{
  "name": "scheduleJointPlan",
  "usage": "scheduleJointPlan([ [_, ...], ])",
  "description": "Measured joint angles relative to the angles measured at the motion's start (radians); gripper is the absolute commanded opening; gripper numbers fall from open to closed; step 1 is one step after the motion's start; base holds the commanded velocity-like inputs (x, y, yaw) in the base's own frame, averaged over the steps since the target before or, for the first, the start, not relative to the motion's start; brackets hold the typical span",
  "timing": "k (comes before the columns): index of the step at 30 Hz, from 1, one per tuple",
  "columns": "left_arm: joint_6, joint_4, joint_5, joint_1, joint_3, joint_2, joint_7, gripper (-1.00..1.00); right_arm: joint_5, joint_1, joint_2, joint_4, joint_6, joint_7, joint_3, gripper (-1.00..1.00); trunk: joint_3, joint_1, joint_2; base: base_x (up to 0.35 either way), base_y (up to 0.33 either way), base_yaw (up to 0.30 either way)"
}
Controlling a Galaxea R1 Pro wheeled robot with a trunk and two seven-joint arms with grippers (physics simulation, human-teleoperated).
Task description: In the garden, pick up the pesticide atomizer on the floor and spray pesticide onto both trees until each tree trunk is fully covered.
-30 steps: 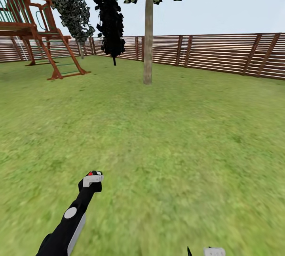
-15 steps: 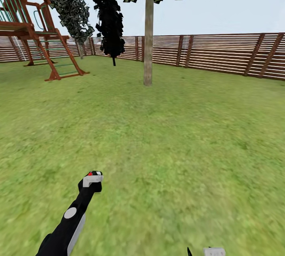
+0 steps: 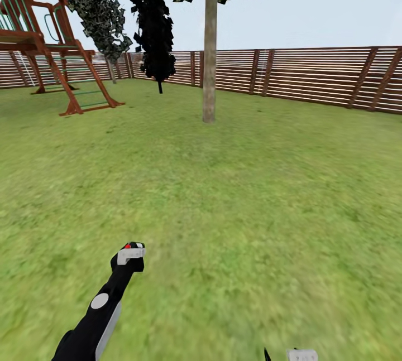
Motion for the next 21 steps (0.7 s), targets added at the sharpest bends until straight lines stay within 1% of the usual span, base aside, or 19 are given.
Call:
scheduleJointPlan([
  [21,0.0,-0.009,0.001,0.0,-0.001,0.0,0.0,-1.0,0.0,0.0,0.0,0.0,0.0,0.0,0.0,1.0,0.0,0.0,0.0,0.339,0.0,0.0],
])
